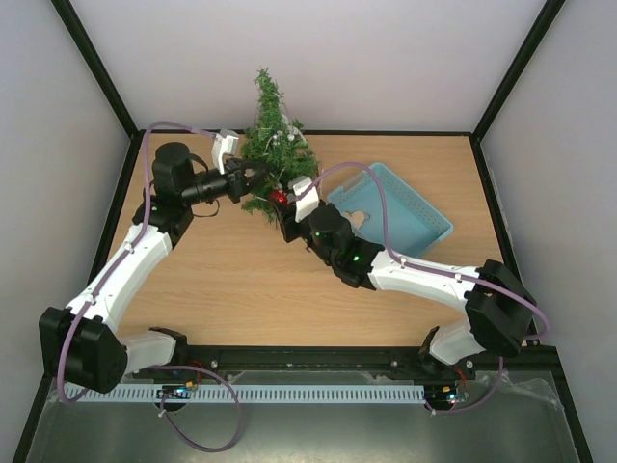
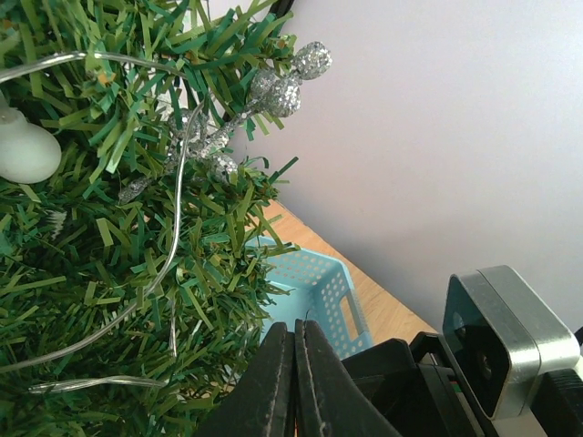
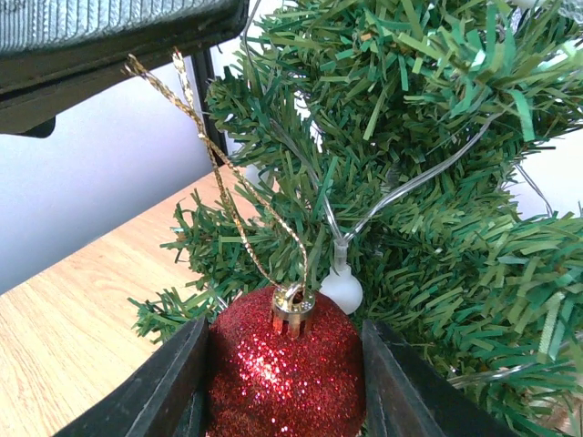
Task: Decorate the small christmas tree
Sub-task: Hang the decoration item on the Christmas tree.
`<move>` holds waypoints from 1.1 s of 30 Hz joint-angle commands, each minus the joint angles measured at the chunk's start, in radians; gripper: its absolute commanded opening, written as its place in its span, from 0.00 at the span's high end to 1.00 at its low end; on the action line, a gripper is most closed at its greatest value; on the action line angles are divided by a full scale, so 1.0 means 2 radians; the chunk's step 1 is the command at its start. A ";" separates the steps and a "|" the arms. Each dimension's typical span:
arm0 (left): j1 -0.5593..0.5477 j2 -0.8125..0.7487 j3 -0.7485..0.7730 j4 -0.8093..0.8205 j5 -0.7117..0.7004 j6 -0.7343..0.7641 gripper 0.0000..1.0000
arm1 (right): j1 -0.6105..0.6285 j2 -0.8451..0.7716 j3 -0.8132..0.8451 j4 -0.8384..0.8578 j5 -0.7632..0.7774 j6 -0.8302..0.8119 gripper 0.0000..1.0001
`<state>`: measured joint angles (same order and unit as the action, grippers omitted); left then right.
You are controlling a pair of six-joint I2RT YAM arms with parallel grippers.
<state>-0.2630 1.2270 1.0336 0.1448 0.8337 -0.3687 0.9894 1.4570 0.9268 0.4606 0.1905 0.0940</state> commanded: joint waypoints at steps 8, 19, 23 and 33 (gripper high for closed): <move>0.003 0.010 0.010 -0.017 -0.023 0.052 0.97 | -0.006 0.018 0.032 -0.012 0.011 -0.002 0.61; 0.003 0.015 0.010 -0.020 -0.039 0.064 0.96 | -0.008 0.021 0.040 -0.027 0.013 -0.003 0.60; 0.003 0.011 0.013 -0.021 -0.042 0.066 0.97 | -0.008 0.014 0.039 -0.031 0.013 -0.002 0.60; 0.003 -0.010 0.016 -0.023 -0.053 0.070 0.98 | -0.008 -0.004 0.041 -0.042 0.000 0.015 0.59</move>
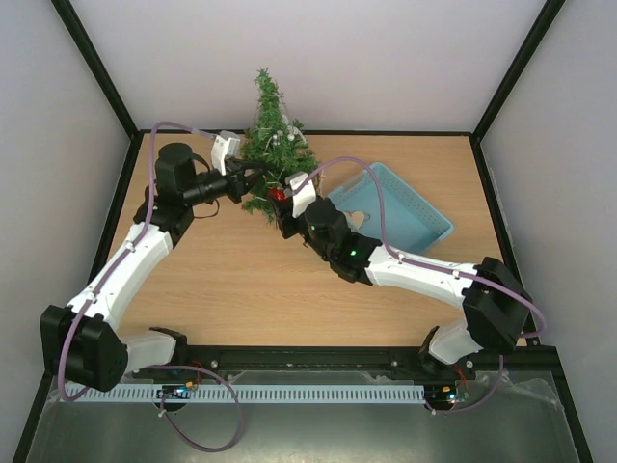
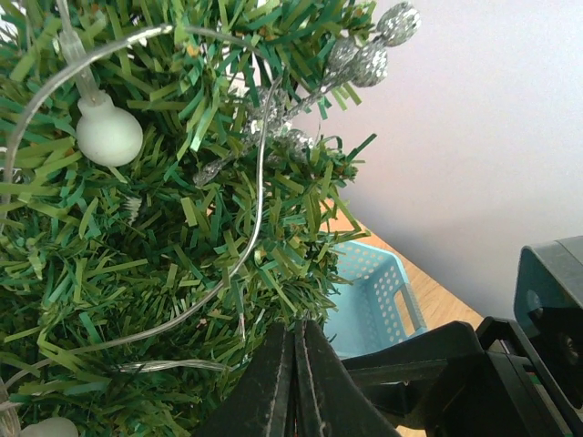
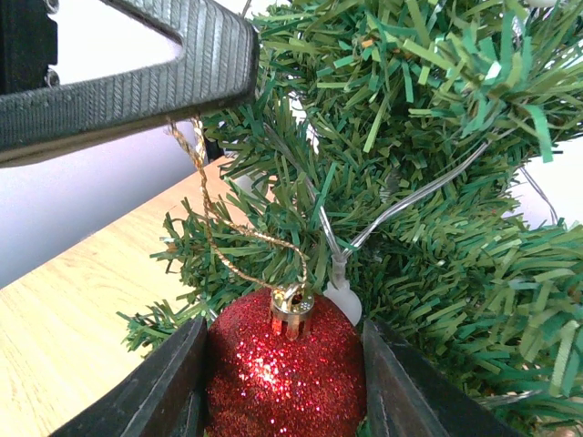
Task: Decorate the small christmas tree
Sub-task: Hang the decoration item on the Christmas tree.
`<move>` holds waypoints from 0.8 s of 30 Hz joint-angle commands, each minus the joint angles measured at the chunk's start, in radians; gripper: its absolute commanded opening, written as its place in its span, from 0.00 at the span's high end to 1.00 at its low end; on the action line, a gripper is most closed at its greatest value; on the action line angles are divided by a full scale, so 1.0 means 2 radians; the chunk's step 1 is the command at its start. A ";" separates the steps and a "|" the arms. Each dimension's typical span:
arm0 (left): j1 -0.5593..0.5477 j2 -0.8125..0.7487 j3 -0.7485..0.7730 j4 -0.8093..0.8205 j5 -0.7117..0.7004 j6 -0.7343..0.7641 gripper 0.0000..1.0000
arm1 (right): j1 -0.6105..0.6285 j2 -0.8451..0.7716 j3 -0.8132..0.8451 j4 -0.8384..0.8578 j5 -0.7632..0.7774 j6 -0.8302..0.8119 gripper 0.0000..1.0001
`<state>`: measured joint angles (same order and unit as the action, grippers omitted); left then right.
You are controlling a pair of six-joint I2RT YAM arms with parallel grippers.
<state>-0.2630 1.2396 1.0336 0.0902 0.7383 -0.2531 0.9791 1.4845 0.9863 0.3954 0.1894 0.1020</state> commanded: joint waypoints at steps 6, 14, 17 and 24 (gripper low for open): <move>0.003 -0.022 0.016 0.004 -0.004 0.014 0.98 | -0.003 -0.024 0.010 -0.010 -0.004 0.014 0.59; 0.002 -0.031 0.014 0.010 -0.002 0.012 0.98 | -0.003 -0.033 0.014 -0.008 -0.010 0.014 0.59; 0.003 -0.031 0.012 0.011 -0.004 0.011 0.97 | -0.003 -0.033 0.016 -0.009 -0.010 0.014 0.59; 0.002 -0.030 0.012 0.013 -0.003 0.008 0.97 | -0.003 -0.026 0.025 -0.026 -0.001 0.013 0.59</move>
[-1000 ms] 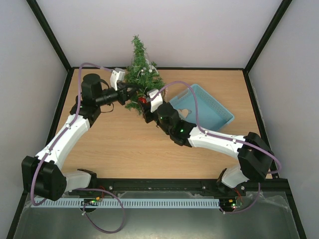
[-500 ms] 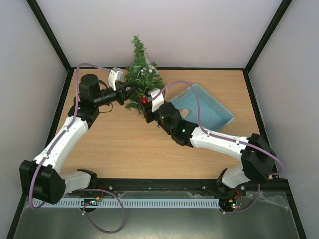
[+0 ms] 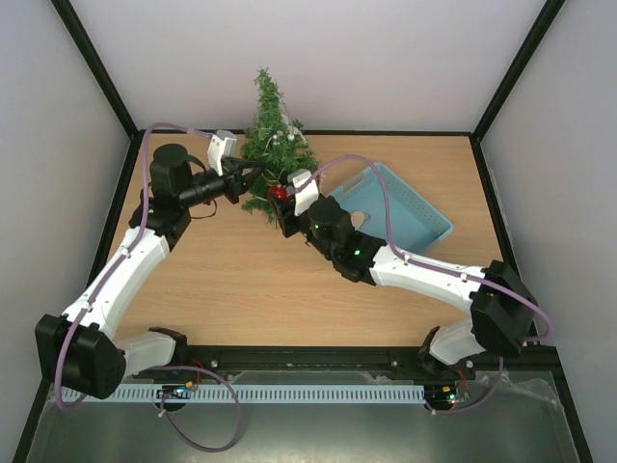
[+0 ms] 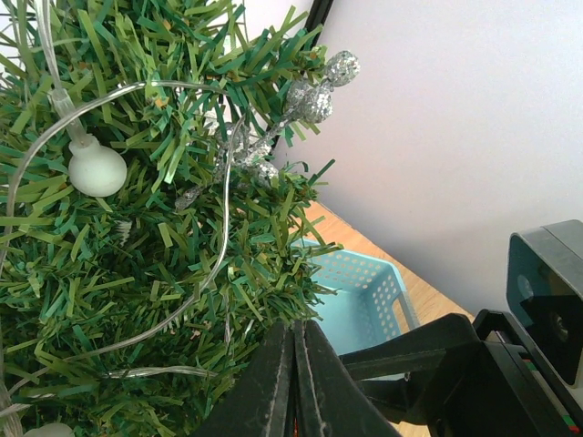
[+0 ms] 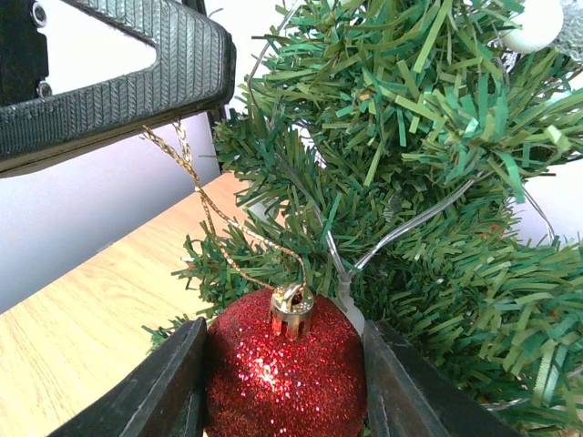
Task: Decorate the small christmas tree
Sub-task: Hang the decoration item on the Christmas tree.
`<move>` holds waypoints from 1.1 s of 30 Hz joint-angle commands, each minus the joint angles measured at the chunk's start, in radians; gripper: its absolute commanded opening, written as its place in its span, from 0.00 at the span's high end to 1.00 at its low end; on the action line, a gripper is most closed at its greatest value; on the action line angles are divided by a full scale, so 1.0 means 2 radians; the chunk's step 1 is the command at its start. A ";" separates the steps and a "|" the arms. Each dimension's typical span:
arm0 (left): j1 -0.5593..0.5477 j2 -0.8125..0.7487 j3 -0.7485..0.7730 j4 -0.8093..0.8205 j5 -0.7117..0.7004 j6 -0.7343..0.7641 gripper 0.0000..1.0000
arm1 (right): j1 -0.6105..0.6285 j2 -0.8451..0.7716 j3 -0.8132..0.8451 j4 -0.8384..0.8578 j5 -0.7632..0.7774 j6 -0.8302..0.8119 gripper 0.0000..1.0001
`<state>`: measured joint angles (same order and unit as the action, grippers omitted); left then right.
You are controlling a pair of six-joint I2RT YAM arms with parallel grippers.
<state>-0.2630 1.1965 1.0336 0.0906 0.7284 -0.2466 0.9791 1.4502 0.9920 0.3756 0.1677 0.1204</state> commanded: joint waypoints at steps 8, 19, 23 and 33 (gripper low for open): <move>0.003 -0.025 0.011 0.021 0.010 -0.016 0.97 | -0.003 -0.037 0.016 -0.028 -0.014 0.018 0.57; 0.003 -0.015 0.008 0.009 0.001 -0.012 0.97 | -0.003 -0.031 0.038 -0.091 -0.015 0.022 0.57; 0.002 -0.021 0.016 0.006 0.004 -0.014 0.97 | -0.003 -0.040 0.056 -0.124 -0.040 0.028 0.57; 0.002 -0.035 0.023 0.021 0.027 -0.050 0.97 | -0.003 -0.080 0.059 -0.168 -0.024 0.020 0.56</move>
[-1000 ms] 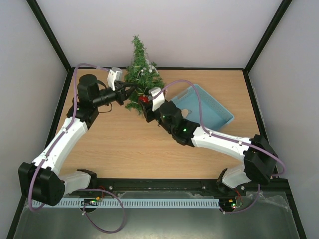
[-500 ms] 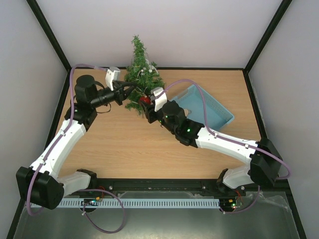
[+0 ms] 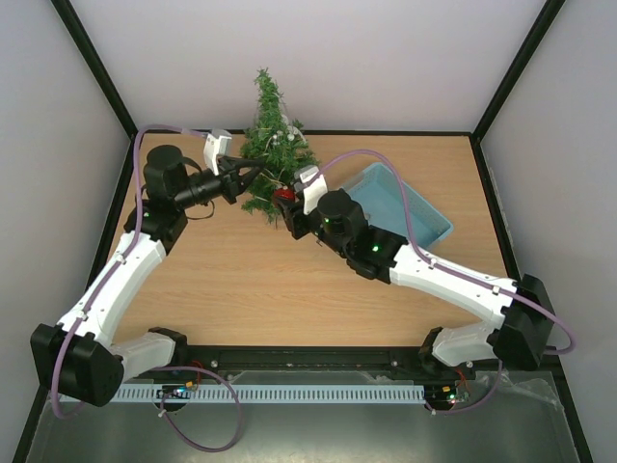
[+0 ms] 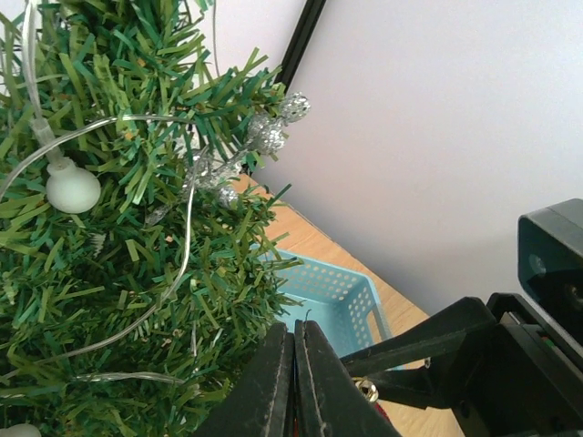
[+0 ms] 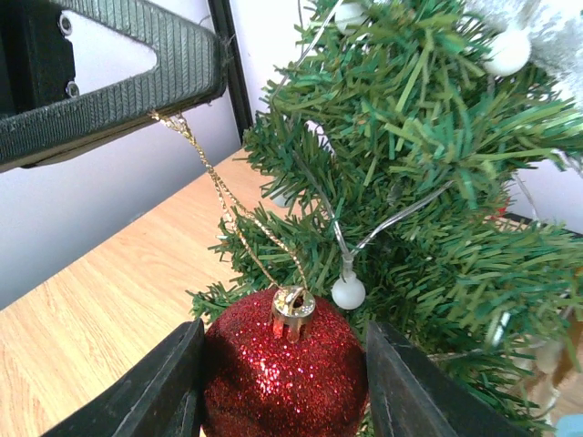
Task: Decorate the small christmas tree
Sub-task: Hang the decoration item on the Christmas tree.
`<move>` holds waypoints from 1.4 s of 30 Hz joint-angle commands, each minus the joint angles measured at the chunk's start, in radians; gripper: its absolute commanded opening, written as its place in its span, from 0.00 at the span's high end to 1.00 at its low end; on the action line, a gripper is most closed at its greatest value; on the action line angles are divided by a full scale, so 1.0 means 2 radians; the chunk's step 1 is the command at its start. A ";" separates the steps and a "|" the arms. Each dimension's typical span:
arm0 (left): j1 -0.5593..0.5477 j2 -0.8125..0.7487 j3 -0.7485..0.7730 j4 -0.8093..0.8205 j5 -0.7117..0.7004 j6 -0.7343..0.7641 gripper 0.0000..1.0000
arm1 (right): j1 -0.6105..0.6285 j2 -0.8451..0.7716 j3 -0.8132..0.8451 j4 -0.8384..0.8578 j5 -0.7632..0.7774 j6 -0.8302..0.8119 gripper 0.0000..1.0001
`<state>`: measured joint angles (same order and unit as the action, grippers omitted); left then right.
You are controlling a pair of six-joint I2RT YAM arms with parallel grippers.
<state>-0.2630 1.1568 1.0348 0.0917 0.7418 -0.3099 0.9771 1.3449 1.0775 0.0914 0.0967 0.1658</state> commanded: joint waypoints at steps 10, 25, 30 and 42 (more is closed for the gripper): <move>-0.003 -0.015 0.004 0.042 0.041 -0.032 0.97 | -0.002 -0.063 -0.026 -0.021 0.033 -0.035 0.56; -0.019 -0.021 -0.029 -0.005 0.049 -0.003 0.86 | -0.002 -0.066 -0.097 0.025 -0.048 -0.089 0.57; -0.028 -0.031 -0.036 -0.035 0.088 0.008 0.73 | -0.002 -0.099 -0.137 0.052 -0.118 -0.169 0.54; -0.060 -0.029 -0.038 -0.109 0.142 0.080 0.61 | -0.002 -0.118 -0.139 0.044 -0.165 -0.232 0.54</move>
<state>-0.3565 1.1065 0.9668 -0.0513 0.9714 -0.2535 0.9760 1.1324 0.7971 0.1463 -0.1867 -0.2516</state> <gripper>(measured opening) 0.394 0.461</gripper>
